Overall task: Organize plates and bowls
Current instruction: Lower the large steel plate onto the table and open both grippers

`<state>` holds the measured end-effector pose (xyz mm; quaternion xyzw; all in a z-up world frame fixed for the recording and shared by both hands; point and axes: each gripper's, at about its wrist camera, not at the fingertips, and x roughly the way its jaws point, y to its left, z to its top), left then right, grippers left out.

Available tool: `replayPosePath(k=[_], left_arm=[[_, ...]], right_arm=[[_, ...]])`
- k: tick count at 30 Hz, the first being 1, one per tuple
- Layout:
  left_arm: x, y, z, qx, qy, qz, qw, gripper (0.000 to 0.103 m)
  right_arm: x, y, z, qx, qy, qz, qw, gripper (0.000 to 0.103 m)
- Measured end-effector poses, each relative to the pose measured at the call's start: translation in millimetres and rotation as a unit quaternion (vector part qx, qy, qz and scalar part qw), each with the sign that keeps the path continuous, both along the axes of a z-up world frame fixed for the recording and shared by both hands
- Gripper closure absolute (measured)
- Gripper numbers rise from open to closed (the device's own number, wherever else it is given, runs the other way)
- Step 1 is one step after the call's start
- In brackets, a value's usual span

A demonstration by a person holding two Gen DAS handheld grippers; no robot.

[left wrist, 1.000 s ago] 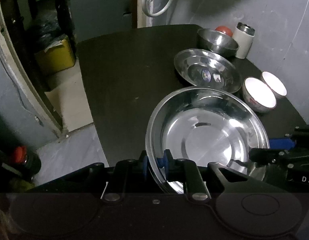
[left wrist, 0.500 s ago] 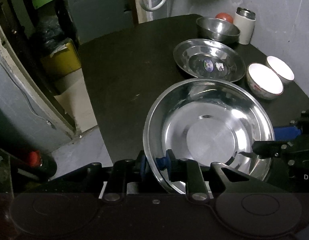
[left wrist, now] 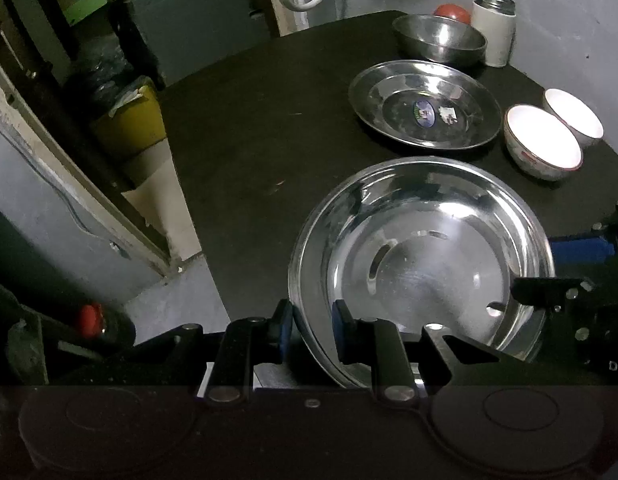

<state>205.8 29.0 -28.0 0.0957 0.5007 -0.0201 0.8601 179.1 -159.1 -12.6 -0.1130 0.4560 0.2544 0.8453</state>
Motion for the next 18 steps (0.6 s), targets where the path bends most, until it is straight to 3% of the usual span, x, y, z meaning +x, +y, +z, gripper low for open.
replayPosePath(k=[4, 8, 11, 13, 14, 18], left_arm=[[-3, 6, 0, -0.009, 0.001, 0.008, 0.9999, 0.08], [-6, 13, 2, -0.017, -0.002, 0.025, 0.9995, 0.072], [-8, 20, 5, -0.024, -0.009, 0.037, 0.999, 0.052], [-9, 24, 8, -0.023, -0.019, 0.05, 0.9983, 0.029], [-8, 26, 10, -0.022, -0.022, 0.055, 0.998, 0.025], [-3, 33, 13, -0.031, -0.027, 0.074, 0.9964, 0.008]], right_arm=[[-2, 0, -3, 0.0, 0.005, 0.0, 1.0, 0.062], [-2, -2, -4, 0.004, 0.006, -0.005, 1.0, 0.045], [-2, -7, -6, 0.006, 0.006, -0.017, 1.0, 0.028], [-3, -11, -6, 0.009, 0.005, -0.026, 1.0, 0.019], [-3, -13, -6, 0.011, 0.004, -0.032, 0.999, 0.013], [-4, -25, -5, 0.025, 0.002, -0.056, 0.998, 0.007]])
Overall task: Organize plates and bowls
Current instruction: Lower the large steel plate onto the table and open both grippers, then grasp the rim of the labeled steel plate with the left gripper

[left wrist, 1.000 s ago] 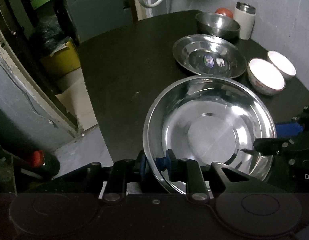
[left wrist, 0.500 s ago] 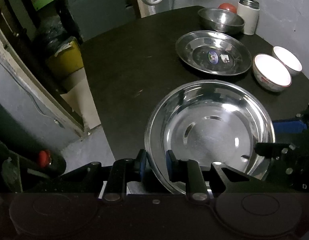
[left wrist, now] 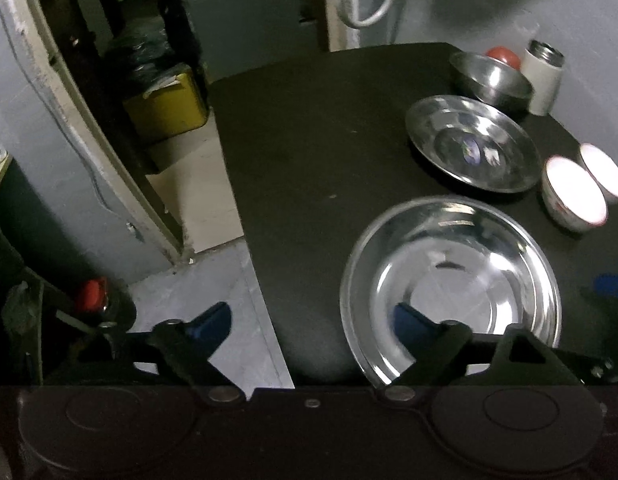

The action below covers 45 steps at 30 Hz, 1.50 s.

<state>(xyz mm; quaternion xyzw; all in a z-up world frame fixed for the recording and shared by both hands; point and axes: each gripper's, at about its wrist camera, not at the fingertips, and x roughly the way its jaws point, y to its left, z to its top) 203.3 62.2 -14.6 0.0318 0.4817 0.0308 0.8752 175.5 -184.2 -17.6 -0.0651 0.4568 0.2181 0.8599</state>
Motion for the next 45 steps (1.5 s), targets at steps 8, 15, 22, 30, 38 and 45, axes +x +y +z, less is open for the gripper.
replayPosePath(k=[8, 15, 22, 30, 38, 45], left_arm=[[27, 4, 8, -0.022, -0.015, 0.012, 0.9996, 0.001], [64, -14, 18, -0.034, -0.037, -0.015, 0.9986, 0.001], [102, -34, 15, -0.048, -0.041, -0.04, 0.9972, 0.001], [140, -48, 1, -0.068, -0.03, -0.054, 0.9958, 0.001], [165, -48, -17, -0.081, -0.01, -0.051, 0.9954, 0.001], [173, -45, -32, -0.102, 0.011, -0.04, 0.9939, 0.001]], right_arm=[[1, -30, 10, 0.044, -0.038, -0.066, 0.996, 0.001], [10, -50, 16, 0.058, -0.066, -0.116, 0.989, 0.0], [29, -61, 21, 0.058, -0.089, -0.142, 0.984, 0.0], [75, -63, 20, 0.035, -0.104, -0.148, 0.983, 0.001], [117, -57, 9, -0.001, -0.105, -0.129, 0.986, 0.001], [149, -49, -5, -0.028, -0.089, -0.103, 0.99, 0.001]])
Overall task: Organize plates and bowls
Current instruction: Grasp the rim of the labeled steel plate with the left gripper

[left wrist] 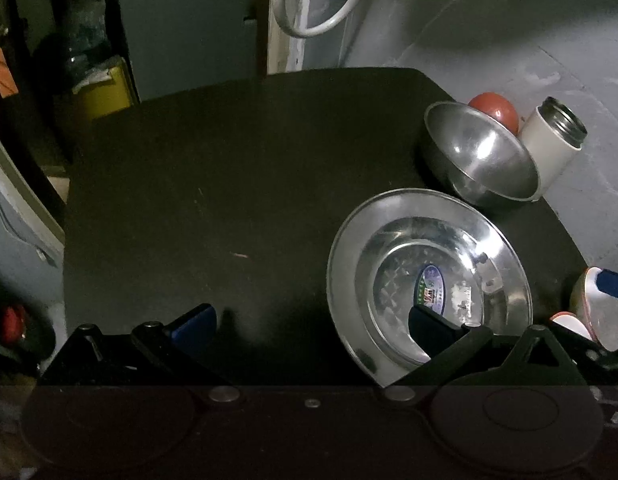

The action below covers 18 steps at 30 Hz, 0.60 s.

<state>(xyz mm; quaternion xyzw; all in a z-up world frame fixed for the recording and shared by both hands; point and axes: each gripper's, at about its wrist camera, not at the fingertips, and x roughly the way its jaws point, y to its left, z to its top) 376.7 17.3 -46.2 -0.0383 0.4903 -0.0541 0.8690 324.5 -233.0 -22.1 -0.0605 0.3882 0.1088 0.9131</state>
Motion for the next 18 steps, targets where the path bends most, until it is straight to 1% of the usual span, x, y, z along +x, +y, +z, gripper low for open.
replayPosePath(k=[3, 8, 12, 15, 17, 18], left_arm=[[-1, 0, -2, -0.004, 0.0, 0.002, 1.0, 0.001], [-2, 1, -4, -0.004, 0.0, 0.002, 1.0, 0.002], [-4, 2, -4, -0.009, 0.001, 0.005, 1.0, 0.005], [-4, 3, -4, -0.02, 0.0, 0.005, 0.9998, 0.015], [-5, 3, -4, -0.026, -0.001, 0.005, 0.9996, 0.021], [-6, 3, -4, -0.031, 0.0, 0.004, 0.9995, 0.025]], right_arm=[[8, 3, -5, -0.007, 0.007, 0.008, 1.0, 0.001], [15, 5, -11, -0.009, 0.016, 0.017, 1.0, 0.005], [18, 7, -13, -0.008, 0.02, 0.023, 1.0, 0.009], [19, 9, -15, -0.006, 0.024, 0.027, 0.999, 0.013], [20, 10, -16, -0.003, 0.027, 0.03, 0.999, 0.017], [21, 11, -17, -0.002, 0.029, 0.031, 0.999, 0.018]])
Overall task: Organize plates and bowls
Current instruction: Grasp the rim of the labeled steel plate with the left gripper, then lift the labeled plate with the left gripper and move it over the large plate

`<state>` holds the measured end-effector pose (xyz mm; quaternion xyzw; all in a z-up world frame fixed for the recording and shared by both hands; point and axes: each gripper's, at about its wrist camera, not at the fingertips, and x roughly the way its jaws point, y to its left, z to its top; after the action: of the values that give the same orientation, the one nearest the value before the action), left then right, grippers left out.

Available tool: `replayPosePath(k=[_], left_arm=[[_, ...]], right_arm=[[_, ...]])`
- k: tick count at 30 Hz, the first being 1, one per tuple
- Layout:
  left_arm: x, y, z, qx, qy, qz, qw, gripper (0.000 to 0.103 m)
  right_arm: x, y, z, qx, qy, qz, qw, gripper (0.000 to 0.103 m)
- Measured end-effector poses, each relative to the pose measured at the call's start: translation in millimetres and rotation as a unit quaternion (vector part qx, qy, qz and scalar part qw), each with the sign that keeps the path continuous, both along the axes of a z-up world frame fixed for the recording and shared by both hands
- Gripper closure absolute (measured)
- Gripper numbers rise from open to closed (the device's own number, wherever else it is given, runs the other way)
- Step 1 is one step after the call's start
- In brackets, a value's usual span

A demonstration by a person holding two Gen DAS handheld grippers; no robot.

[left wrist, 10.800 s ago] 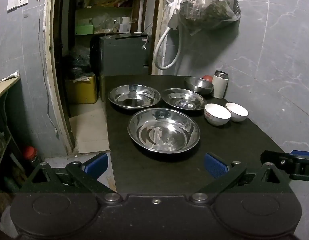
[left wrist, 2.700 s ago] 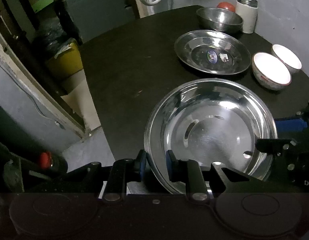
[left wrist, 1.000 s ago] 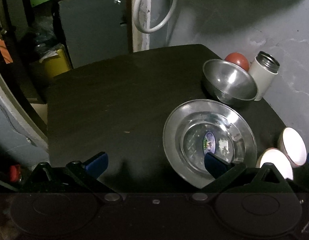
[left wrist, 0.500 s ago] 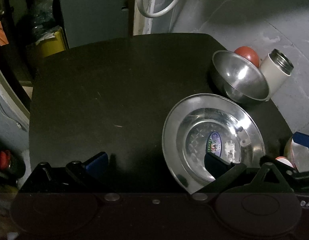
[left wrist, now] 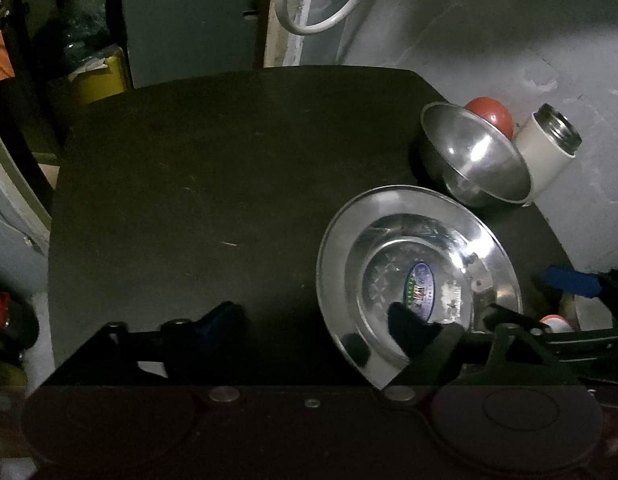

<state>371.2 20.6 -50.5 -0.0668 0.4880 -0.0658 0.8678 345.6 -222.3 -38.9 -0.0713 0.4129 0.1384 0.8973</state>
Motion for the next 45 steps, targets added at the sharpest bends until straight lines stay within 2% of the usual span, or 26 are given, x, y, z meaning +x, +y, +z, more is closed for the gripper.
replayPosePath(k=[2, 4, 14, 16, 18, 25, 34, 36, 45], left_arm=[[0, 0, -1, -0.008, 0.002, -0.001, 1.0, 0.033], [0, -1, -1, -0.016, 0.004, -0.002, 0.9999, 0.048], [1, 4, -3, -0.041, 0.008, 0.006, 0.9991, 0.07], [0, 4, -3, -0.049, 0.008, 0.005, 0.9987, 0.077], [0, 4, -4, -0.057, 0.007, 0.001, 0.9983, 0.082], [-4, 7, -2, -0.053, 0.001, 0.009, 0.9985, 0.082], [-19, 25, 15, -0.047, -0.021, 0.025, 0.9984, 0.082], [-24, 28, 20, -0.047, -0.028, 0.028, 0.9981, 0.082], [-57, 37, 41, -0.05, -0.049, 0.035, 0.9969, 0.082]], right_arm=[[1, 1, -1, 0.003, 0.004, 0.002, 1.0, 0.024], [3, 2, -2, 0.007, 0.007, 0.004, 1.0, 0.028], [9, 6, -6, 0.024, 0.025, 0.006, 0.999, 0.059], [9, 7, -6, 0.028, 0.026, 0.008, 0.999, 0.066], [9, 10, -7, 0.027, 0.024, 0.008, 0.999, 0.068], [7, 14, -4, 0.037, 0.021, 0.01, 0.999, 0.071], [-3, 23, 11, 0.048, 0.002, 0.03, 0.998, 0.071], [-6, 24, 16, 0.045, -0.014, 0.04, 0.998, 0.071], [-35, 26, 34, 0.055, -0.032, 0.051, 0.997, 0.071]])
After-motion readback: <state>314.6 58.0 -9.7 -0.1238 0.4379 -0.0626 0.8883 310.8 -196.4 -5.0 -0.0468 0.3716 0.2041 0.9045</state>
